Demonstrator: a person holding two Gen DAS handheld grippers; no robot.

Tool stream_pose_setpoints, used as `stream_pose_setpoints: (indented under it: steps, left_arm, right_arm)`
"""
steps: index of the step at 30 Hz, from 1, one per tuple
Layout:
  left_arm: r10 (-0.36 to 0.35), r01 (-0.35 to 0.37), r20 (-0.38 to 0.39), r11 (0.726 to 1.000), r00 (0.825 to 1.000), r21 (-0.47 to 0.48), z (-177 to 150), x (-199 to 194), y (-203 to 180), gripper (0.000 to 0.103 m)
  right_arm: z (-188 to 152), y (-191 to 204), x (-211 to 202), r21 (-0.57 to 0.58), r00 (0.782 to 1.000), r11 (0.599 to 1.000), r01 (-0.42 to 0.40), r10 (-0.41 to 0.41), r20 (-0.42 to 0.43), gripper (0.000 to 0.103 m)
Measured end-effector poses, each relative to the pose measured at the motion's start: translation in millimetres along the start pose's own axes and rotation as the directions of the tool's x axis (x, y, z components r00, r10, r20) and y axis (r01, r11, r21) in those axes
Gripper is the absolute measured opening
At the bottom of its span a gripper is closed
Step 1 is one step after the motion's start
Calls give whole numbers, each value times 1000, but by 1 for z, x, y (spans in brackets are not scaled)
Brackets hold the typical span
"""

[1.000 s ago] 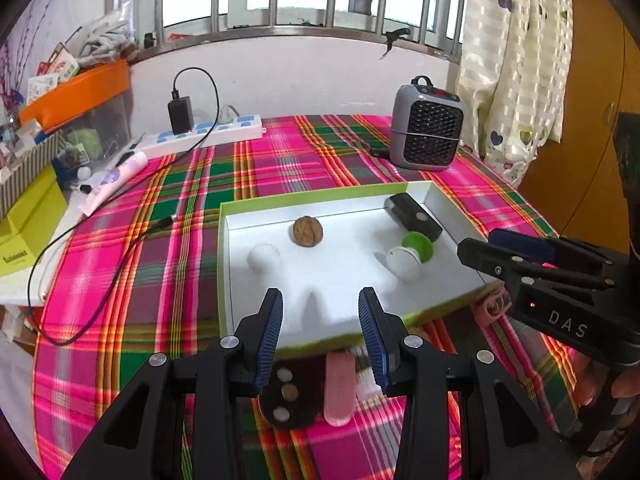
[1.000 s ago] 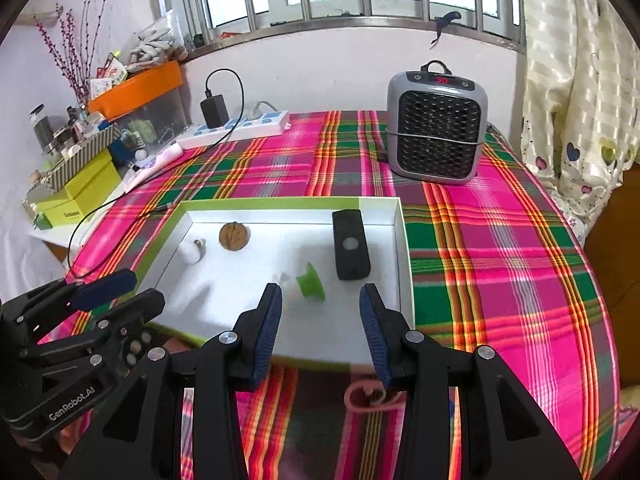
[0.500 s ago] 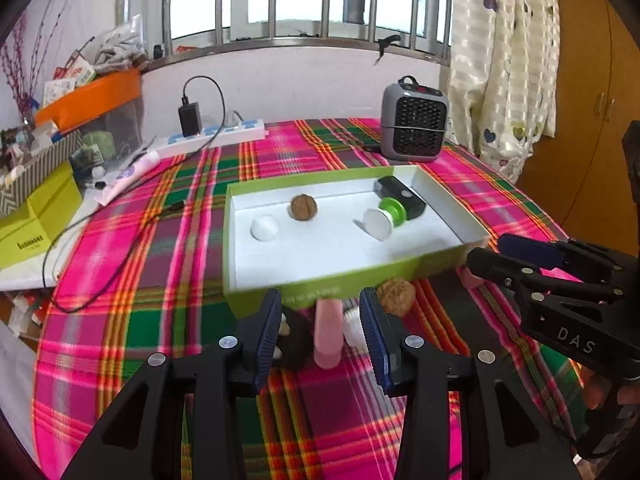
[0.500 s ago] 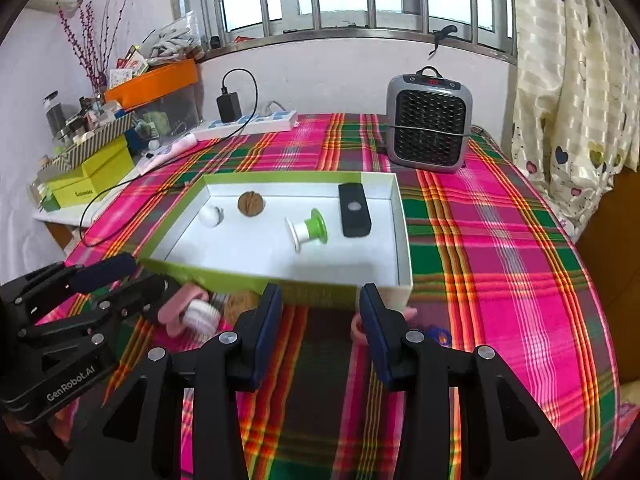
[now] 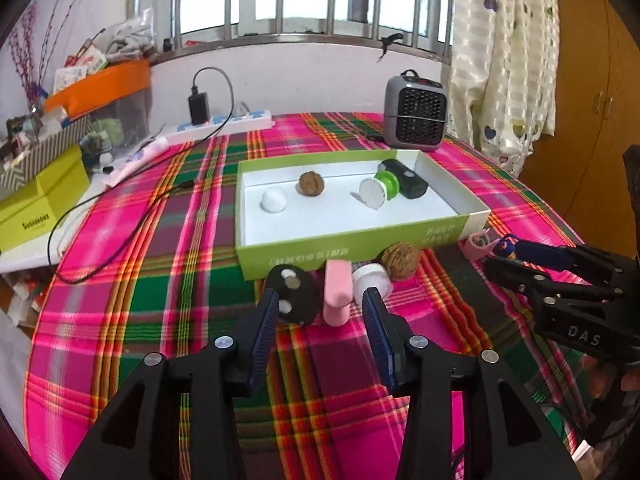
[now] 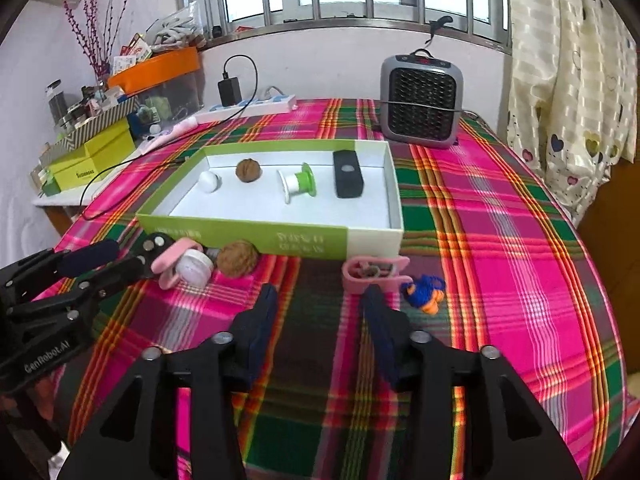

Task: Organize objects
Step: 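Withdraw both tools from the box toward the remaining objects, then move left tool to the black dotted disc while right tool moves to the blue-orange toy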

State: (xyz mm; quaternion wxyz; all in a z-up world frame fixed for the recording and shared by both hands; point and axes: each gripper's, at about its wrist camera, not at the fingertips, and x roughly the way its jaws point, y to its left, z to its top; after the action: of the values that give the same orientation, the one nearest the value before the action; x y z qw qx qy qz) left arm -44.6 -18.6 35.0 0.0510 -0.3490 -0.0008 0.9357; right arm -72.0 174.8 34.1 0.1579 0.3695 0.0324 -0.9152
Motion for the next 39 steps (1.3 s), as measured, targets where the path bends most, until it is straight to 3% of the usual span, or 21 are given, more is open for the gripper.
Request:
stream_pose_setpoints:
  steps: [11, 26, 39]
  left_arm:
    - [-37, 35, -30, 997, 999, -70, -7, 8, 22, 47]
    - [-27, 22, -63, 996, 998, -82, 6, 29, 32, 48]
    - [-70, 57, -87, 989, 994, -134, 11, 42, 38, 48]
  right_arm:
    - [-4, -12, 9, 35, 999, 999, 21, -19, -37, 53]
    - [13, -14, 28, 41, 996, 998, 54, -51, -70, 53]
    - [19, -19, 32, 58, 994, 995, 82, -78, -70, 53]
